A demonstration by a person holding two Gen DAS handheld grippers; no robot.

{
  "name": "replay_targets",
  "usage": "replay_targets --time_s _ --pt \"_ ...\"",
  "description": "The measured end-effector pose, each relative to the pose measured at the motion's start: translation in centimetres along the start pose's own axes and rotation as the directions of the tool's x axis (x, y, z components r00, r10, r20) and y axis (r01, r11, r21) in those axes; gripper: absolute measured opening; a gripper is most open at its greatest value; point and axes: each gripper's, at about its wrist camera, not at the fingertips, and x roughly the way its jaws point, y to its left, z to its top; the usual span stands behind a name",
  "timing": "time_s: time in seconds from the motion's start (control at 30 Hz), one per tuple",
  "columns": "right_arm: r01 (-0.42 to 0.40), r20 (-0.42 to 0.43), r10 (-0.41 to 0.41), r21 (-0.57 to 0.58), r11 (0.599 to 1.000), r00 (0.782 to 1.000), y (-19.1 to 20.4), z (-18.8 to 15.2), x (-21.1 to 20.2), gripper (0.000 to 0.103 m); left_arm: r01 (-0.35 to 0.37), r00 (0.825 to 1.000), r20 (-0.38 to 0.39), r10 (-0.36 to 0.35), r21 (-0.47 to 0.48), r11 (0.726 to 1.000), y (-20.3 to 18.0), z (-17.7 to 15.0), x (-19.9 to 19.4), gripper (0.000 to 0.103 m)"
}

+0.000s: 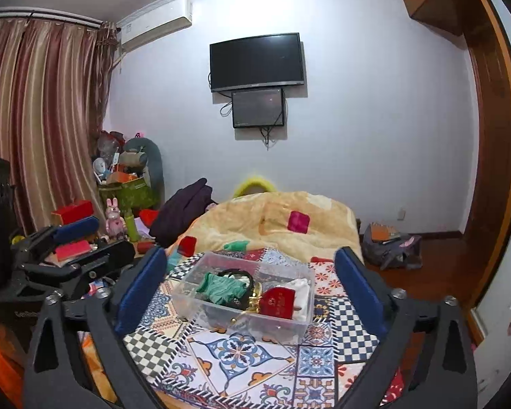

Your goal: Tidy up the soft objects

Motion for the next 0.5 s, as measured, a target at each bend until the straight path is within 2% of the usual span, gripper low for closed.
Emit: replay_targets --time_s 0.5 --pt "-0.005 0.022 0.005 0.024 1.000 1.000 -0.22 -0.30 -0.93 0.102 -0.012 1.000 0.014 0.012 0.018 1.000 -0.57 -0.31 -0.52 0.101"
